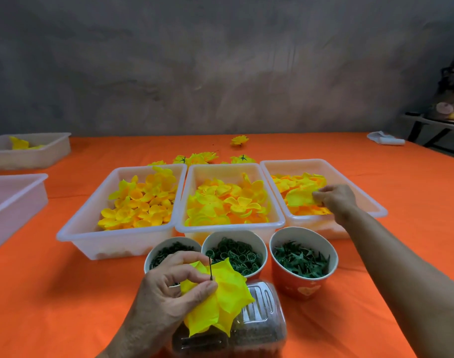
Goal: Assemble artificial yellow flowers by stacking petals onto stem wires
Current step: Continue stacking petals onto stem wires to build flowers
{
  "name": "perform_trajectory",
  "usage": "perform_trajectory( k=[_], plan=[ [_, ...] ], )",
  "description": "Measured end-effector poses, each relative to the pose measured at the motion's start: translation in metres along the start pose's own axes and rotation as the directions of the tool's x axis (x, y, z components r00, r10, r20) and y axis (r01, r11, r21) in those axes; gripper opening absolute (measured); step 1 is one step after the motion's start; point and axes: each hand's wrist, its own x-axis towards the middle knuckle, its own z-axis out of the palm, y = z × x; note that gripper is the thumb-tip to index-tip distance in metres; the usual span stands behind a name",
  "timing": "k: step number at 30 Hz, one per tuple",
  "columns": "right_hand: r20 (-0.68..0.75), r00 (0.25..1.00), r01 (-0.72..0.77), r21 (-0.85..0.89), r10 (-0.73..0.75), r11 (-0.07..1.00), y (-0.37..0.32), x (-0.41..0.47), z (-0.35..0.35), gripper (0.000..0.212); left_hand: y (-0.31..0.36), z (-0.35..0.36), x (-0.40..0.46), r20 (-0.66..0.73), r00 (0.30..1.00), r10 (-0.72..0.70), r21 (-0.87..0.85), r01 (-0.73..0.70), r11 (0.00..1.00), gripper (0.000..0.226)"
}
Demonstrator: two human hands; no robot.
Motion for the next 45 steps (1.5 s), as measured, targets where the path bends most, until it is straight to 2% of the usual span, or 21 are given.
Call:
perform_trajectory(
  k=[1,4,9,15,21,27,29,32,35,38,45],
  plan=[
    [-0.008,1.0,-0.004,0.046,0.005,0.999,0.0,0.0,-0.003,0.005,0.001,0.0,0.0,0.008,1.0,0.005,-0.004,-0.005,1.0,0.014],
    [-0.02,1.0,-0.019,0.14,0.022,0.99,0.0,-0.004,-0.007,0.023,0.002,0.003,-0.001,-0.027,1.0,0.013,0.023,-0.013,1.0,0.006],
    [0.03,0.999,-0.044,0.303,0.036,0.952,-0.003,-0.014,-0.003,0.027,0.006,0.002,-0.002,0.004,1.0,-0.012,0.024,0.012,1.0,0.005],
    [0.026,1.0,-0.01,0.399,-0.001,0.917,-0.004,-0.013,0.006,0.013,0.006,0.003,-0.003,-0.017,1.0,-0.005,0.035,0.005,0.999,0.006],
    [0.004,1.0,0.0,0.388,-0.001,0.922,-0.004,-0.015,0.01,0.022,0.003,0.001,-0.001,-0.012,1.0,-0.005,0.026,0.005,1.0,0.006],
    [-0.068,0.994,0.099,0.325,-0.082,0.941,-0.01,-0.025,0.011,0.033,0.002,0.001,-0.001,0.021,1.0,0.0,0.018,0.0,1.0,0.005],
    [-0.024,0.991,0.135,0.338,-0.135,0.932,-0.014,-0.031,0.012,0.027,0.002,0.0,0.0,0.034,0.999,-0.016,-0.001,0.016,1.0,0.005],
    [0.075,0.983,0.128,0.386,-0.17,0.914,-0.023,-0.047,0.016,0.007,0.001,-0.002,-0.001,0.052,0.997,-0.05,-0.022,0.051,0.998,0.008],
    [0.146,0.973,0.098,0.439,-0.178,0.893,-0.035,-0.069,0.019,0.003,0.003,-0.004,-0.003,0.062,0.995,-0.072,-0.024,0.073,0.997,0.012],
    [0.227,0.953,0.074,0.468,-0.2,0.881,-0.049,-0.094,0.018,0.007,0.005,-0.004,-0.003,0.07,0.995,-0.068,-0.007,0.069,0.998,0.007],
    [0.396,0.854,0.073,0.553,-0.339,0.83,-0.067,-0.148,0.019,0.003,0.004,-0.007,-0.003,0.053,0.998,-0.045,0.06,0.042,0.997,0.004]
  ],
)
